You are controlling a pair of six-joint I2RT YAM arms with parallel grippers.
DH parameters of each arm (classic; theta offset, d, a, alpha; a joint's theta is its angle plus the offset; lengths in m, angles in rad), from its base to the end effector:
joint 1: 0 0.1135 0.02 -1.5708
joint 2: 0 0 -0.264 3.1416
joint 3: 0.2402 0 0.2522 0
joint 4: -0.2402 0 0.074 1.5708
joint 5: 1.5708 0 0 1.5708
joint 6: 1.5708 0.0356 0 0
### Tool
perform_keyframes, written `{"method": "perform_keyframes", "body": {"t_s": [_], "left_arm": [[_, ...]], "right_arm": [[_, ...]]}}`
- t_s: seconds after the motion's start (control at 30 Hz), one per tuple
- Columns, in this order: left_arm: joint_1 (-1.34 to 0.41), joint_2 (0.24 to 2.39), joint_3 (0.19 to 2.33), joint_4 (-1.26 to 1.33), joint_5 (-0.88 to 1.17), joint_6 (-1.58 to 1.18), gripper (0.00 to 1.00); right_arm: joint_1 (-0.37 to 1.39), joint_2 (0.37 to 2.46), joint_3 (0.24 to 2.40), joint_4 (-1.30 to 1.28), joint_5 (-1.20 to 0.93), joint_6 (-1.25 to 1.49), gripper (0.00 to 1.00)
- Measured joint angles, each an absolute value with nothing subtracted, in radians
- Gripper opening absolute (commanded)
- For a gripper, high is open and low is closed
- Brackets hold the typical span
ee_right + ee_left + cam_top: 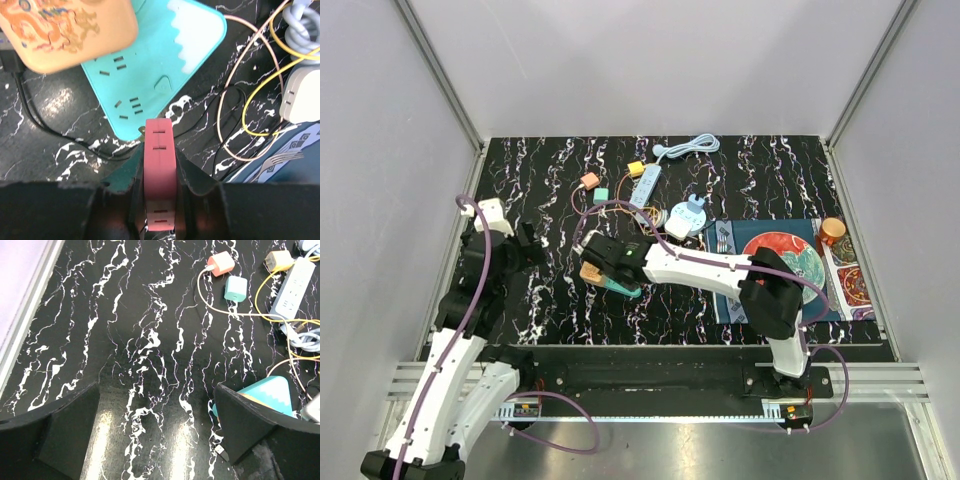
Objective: Insert the plug
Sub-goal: Insert the plug into the socket.
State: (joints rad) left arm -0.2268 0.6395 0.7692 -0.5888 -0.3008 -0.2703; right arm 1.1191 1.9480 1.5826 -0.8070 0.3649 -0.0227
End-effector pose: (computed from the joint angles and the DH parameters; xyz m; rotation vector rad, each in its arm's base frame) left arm 0.1389 -0.0212 0.3144 -0.2316 1.9944 -0.0118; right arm 0.1900 0.3625 0.2286 -1.3300 2.2510 -0.1365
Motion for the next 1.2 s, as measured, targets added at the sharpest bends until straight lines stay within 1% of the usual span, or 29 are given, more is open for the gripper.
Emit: {"method": "perform_keyframes", "body": {"t_s": [0.43, 0.8, 1.2], "left_arm": [[-0.226, 0.603, 0.769, -0.590, -0.391, -0.270, 0.99], [-0.226, 0.597, 0.769, -0.590, -0.395, -0.270, 0.99], [-0.226, 0.595, 0.769, -0.590, -0.395, -0.270, 0.99]], "right_arm": [[1.160, 2.054, 1.648, -0.811, 0.478, -0.044, 0.00], [1.182, 2.086, 1.666, -0.810, 0.516, -0.060, 0.00], [1.225, 2.123, 1.679, -0.812, 0.619, -0.109, 0.00]]}}
